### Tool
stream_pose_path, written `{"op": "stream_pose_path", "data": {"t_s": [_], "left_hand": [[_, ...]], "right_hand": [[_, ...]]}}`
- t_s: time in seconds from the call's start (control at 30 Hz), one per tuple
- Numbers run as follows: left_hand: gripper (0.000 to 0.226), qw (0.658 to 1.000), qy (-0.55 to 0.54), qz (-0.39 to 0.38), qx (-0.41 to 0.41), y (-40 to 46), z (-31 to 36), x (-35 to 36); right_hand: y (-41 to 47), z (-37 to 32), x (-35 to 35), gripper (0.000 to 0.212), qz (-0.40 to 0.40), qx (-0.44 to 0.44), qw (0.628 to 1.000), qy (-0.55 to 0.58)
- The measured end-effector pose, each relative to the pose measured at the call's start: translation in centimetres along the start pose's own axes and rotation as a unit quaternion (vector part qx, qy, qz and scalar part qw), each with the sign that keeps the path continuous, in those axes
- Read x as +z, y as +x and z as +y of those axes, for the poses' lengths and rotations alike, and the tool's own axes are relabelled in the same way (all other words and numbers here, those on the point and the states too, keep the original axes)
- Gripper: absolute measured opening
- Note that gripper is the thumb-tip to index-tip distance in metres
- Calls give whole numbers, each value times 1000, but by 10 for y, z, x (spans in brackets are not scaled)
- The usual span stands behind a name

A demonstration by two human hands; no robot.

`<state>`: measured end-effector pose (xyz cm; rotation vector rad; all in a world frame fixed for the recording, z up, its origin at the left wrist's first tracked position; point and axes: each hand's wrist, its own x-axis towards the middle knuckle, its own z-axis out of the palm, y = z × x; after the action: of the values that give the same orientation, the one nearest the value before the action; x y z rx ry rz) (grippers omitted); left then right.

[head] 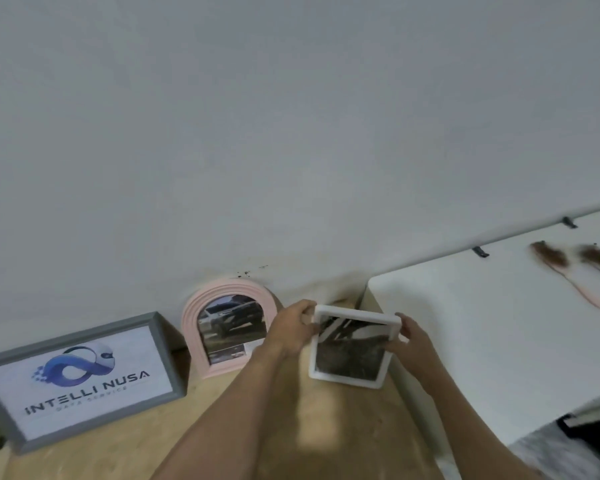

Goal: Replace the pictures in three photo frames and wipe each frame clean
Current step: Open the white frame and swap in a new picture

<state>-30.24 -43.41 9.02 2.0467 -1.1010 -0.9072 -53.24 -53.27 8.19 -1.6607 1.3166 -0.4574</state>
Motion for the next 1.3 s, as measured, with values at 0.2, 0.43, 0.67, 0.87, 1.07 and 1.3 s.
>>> {"op": "stream_pose_path", "data": {"t_s": [0.2, 0.43, 0.67, 0.87, 1.07, 1.3], "left_hand": [[3, 999, -38, 19, 3, -1, -10, 20], [11, 958, -258, 78, -95, -21, 9, -1], [16, 900, -398, 59, -166, -103, 16, -47], [20, 918, -343, 79, -181, -211, -92, -118], [25, 888, -413, 79, -187, -349, -201, -164], [15, 869, -370, 197, -263, -433, -294, -157]], "right_hand": [[-12, 21, 11, 19, 11, -11, 1000, 6], [-40, -10, 16, 2, 119, -111, 983, -85], [-119, -54, 88, 21, 186, -383, 853, -301], [-179, -41, 154, 57, -6, -261, 944, -204], [-267, -56, 213, 24, -105, 85, 990, 43], [-344, -28, 292, 21, -201, 143, 968, -36]]}}
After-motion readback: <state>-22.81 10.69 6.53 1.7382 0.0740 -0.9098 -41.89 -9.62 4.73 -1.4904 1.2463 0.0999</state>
